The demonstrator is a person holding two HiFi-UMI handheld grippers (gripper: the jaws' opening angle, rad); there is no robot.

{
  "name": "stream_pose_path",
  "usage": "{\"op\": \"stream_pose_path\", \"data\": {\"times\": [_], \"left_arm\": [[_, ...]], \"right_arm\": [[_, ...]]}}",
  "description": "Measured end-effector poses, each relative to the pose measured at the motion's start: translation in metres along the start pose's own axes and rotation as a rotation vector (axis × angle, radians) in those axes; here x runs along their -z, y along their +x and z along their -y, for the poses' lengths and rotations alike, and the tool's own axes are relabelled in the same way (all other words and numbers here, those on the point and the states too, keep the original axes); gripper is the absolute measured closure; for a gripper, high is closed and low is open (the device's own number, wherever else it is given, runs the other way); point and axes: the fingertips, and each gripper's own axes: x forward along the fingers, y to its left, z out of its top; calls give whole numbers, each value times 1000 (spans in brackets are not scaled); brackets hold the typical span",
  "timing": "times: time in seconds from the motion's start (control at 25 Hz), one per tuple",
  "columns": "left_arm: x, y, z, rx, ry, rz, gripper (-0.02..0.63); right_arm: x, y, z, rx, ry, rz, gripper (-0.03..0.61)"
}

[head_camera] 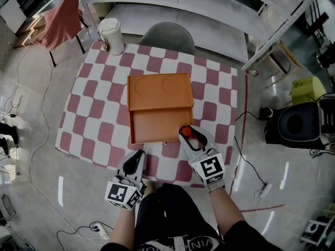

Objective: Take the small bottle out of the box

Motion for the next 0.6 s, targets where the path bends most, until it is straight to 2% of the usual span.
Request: {"op": "stream_pose_path", "data": {"times": [0.6], "left_arm": [[-18,-12,-11,-34,10,40,581]], "right_arm": [[-22,-14,9,29,62,47,430]]}}
